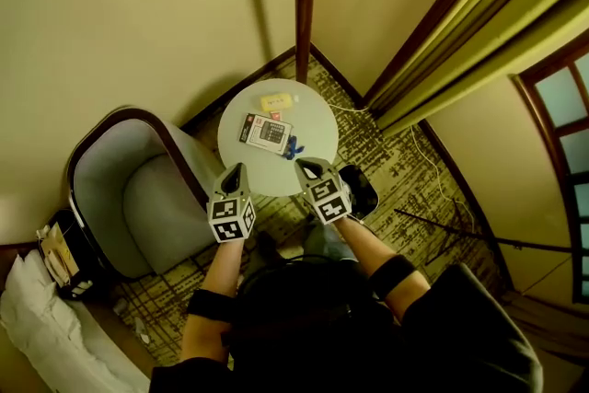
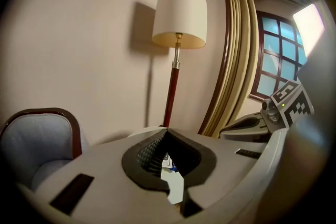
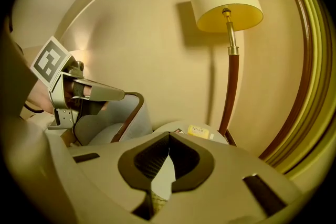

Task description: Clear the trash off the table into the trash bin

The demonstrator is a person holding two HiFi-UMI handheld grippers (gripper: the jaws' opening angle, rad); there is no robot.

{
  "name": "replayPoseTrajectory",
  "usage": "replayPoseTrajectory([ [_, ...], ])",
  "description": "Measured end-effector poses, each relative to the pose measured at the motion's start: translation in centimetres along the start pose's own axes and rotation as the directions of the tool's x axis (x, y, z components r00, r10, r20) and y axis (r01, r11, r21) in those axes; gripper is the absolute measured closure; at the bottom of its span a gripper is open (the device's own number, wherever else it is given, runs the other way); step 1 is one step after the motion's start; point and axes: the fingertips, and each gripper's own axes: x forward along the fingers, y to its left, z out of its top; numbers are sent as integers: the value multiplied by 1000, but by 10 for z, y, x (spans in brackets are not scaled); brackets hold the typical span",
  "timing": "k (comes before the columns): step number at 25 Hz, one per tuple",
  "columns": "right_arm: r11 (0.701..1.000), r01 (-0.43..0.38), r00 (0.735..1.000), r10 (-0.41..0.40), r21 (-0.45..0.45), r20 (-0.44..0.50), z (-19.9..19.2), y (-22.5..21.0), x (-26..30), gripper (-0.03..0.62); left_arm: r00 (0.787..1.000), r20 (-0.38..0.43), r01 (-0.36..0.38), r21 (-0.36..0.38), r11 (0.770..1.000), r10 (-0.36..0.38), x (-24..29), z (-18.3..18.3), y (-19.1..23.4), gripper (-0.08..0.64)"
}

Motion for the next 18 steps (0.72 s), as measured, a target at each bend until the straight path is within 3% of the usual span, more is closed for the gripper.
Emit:
replayPoseTrajectory([
  [8,1000,-23,1000,23,1,-8,-1,-23,3,592,1000,-5,-21,-56,998,21,9,-3,-5,560],
  [18,998,-59,998,59,28,-19,-2,-61,5,592,999,-30,-46,-23,999,46,49,8,-24,560],
])
